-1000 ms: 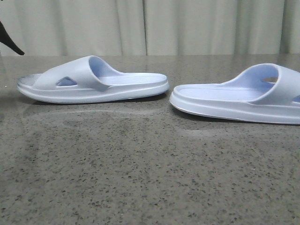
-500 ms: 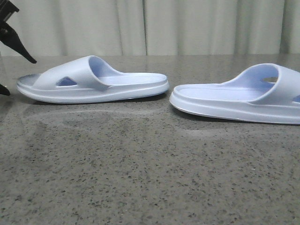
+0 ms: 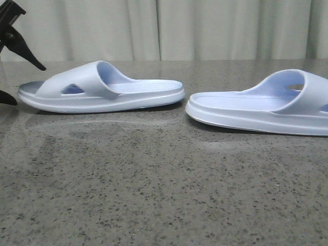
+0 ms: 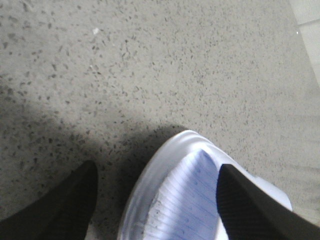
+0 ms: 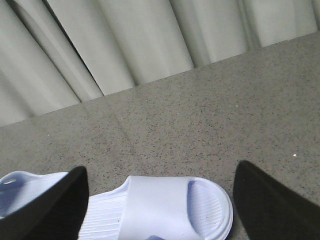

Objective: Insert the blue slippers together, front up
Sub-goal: 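Move the left gripper down to the heel of the nearer slipper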

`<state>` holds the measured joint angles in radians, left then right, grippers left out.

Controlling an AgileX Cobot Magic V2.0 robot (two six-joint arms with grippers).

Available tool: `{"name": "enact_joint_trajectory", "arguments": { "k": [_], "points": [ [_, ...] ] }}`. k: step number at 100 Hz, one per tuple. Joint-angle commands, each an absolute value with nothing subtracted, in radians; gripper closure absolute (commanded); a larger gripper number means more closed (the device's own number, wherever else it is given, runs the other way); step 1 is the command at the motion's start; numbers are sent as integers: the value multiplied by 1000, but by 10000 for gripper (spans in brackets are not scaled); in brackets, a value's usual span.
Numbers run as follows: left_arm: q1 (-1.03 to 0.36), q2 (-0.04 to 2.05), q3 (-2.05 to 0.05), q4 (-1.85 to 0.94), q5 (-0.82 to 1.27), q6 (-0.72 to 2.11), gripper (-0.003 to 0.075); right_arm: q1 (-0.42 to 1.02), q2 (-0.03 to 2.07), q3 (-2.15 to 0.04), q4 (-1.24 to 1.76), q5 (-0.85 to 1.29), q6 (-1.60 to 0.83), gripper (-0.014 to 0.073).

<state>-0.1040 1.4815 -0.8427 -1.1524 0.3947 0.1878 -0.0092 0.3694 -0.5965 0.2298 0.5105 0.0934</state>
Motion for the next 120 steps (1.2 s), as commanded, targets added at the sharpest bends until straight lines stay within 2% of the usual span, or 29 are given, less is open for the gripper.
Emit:
{"name": "enact_joint_trajectory", "arguments": {
  "k": [1, 120],
  "points": [
    [-103, 1454, -875, -1200, 398, 214, 276, -14, 387, -632, 233, 424, 91, 74],
    [-103, 1456, -875, -1216, 415, 241, 276, -14, 387, -632, 254, 424, 91, 74]
  ]
}}
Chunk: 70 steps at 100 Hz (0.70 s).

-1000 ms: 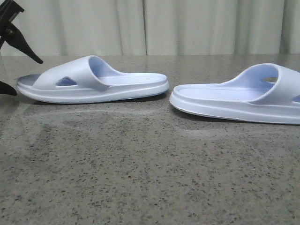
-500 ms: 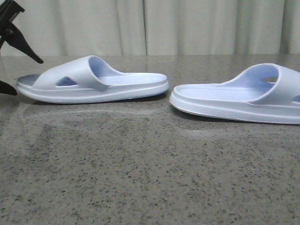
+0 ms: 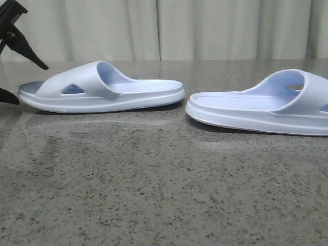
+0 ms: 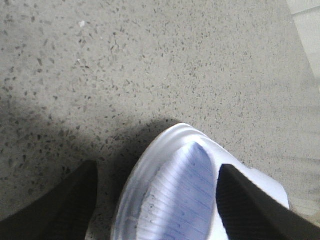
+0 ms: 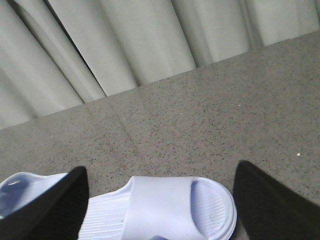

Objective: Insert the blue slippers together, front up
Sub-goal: 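Move the left gripper down to the heel of the nearer slipper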

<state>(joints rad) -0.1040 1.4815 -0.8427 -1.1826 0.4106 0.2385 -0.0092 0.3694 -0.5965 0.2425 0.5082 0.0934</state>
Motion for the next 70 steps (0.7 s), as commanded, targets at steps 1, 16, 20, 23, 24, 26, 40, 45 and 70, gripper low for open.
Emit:
{"name": "enact_joint_trajectory", "arguments": {
  "k": [1, 16, 20, 23, 24, 26, 40, 45, 70],
  "points": [
    [-103, 1456, -875, -1216, 415, 241, 276, -14, 387, -632, 254, 424, 91, 74],
    [-103, 1456, -875, -1213, 404, 241, 276, -14, 387, -632, 254, 424, 91, 74],
    [-103, 1456, -875, -1211, 401, 241, 276, -14, 387, -632, 254, 424, 91, 74],
    [-103, 1456, -875, -1209, 401, 241, 276, -14, 387, -632, 254, 424, 91, 74],
    [-103, 1456, -875, -1209, 401, 241, 276, -14, 387, -632, 254, 424, 91, 74],
    [-103, 1456, -875, -1209, 401, 241, 276, -14, 387, -632, 254, 424, 91, 74],
    [-103, 1456, -875, -1209, 401, 241, 276, -14, 387, -632, 254, 424, 91, 74],
    [-105, 1456, -875, -1206, 403, 241, 276, -14, 387, -632, 254, 424, 91, 74],
    [-157, 1456, -875, -1205, 388, 241, 276, -14, 387, -632, 254, 424, 91, 74]
  ]
}}
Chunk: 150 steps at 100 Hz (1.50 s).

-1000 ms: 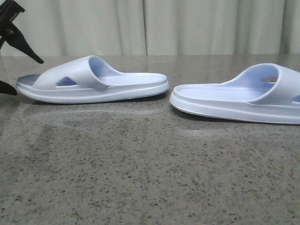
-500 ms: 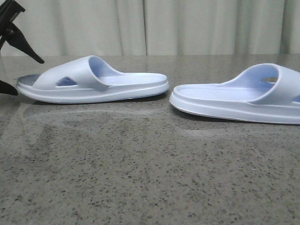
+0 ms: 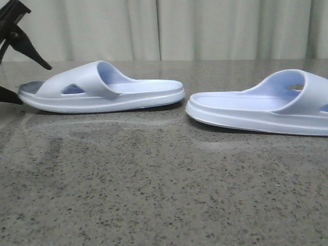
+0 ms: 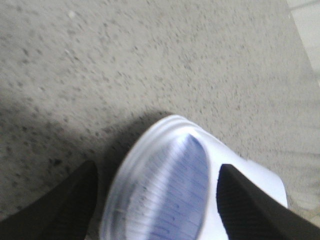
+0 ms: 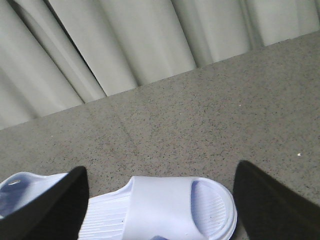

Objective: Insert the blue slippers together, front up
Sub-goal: 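Move the left gripper down to the heel of the nearer slipper, then close the left gripper on the slipper's heel rim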

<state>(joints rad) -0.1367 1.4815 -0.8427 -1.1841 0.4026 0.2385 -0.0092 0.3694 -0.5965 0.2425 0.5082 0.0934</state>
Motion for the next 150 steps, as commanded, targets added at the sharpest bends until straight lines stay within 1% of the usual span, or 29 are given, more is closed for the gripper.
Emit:
{"name": "enact_joint_trajectory", "arguments": {
  "k": [1, 23, 31, 57, 76, 108, 123, 150],
  "points": [
    [-160, 1456, -875, -1205, 388, 241, 276, -14, 387, -632, 254, 424, 91, 74],
    [-166, 1456, -875, -1205, 386, 241, 276, -14, 387, -632, 254, 424, 91, 74],
    [-166, 1456, -875, -1205, 383, 241, 290, -14, 387, -632, 254, 424, 91, 74],
    [-166, 1456, -875, -1211, 368, 241, 389, -14, 387, -632, 254, 428, 91, 74],
    [-166, 1466, -875, -1211, 368, 241, 476, -14, 387, -632, 254, 428, 91, 74],
    [-166, 1590, -875, -1235, 429, 241, 612, -14, 387, -632, 254, 432, 91, 74],
    [-166, 1612, -875, -1244, 441, 245, 701, -14, 387, -632, 254, 436, 91, 74],
    [-166, 1612, -875, -1319, 455, 357, 704, -14, 387, -632, 254, 436, 91, 74]
  ]
}}
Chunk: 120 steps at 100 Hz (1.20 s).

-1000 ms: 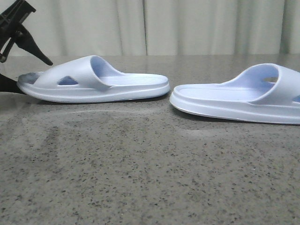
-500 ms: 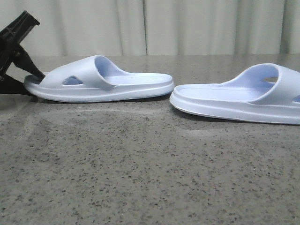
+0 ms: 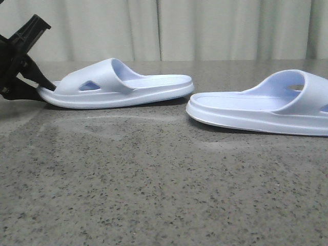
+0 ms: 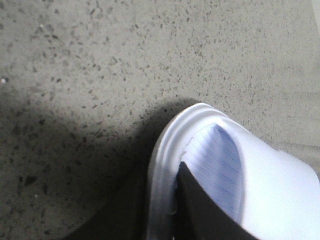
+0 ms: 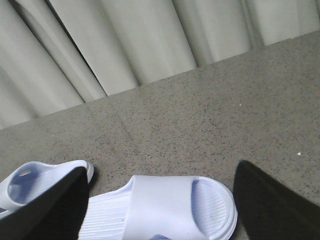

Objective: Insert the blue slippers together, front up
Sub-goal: 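Close the left gripper on the slipper's heel rim, then lift the held slipper up off the table with the left gripper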

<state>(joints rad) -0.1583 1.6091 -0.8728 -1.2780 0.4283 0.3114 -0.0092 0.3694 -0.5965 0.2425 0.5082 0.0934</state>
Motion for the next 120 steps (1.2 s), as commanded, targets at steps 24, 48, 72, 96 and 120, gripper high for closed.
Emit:
{"name": "enact_joint_trajectory", "arguments": {
  "k": [24, 48, 72, 96, 120],
  "points": [
    [-166, 1555, -875, -1491, 510, 504, 704, -14, 387, -632, 254, 442, 91, 74],
    [-166, 1393, -875, -1519, 532, 526, 704, -14, 387, -632, 254, 444, 91, 74],
    [-113, 1241, -875, -1519, 648, 524, 704, -14, 387, -632, 254, 444, 91, 74],
    [30, 1144, -869, -1511, 824, 509, 704, -14, 387, -632, 254, 444, 91, 74],
    [88, 1106, -774, -1513, 850, 491, 704, -14, 387, -632, 254, 444, 91, 74]
  ]
}}
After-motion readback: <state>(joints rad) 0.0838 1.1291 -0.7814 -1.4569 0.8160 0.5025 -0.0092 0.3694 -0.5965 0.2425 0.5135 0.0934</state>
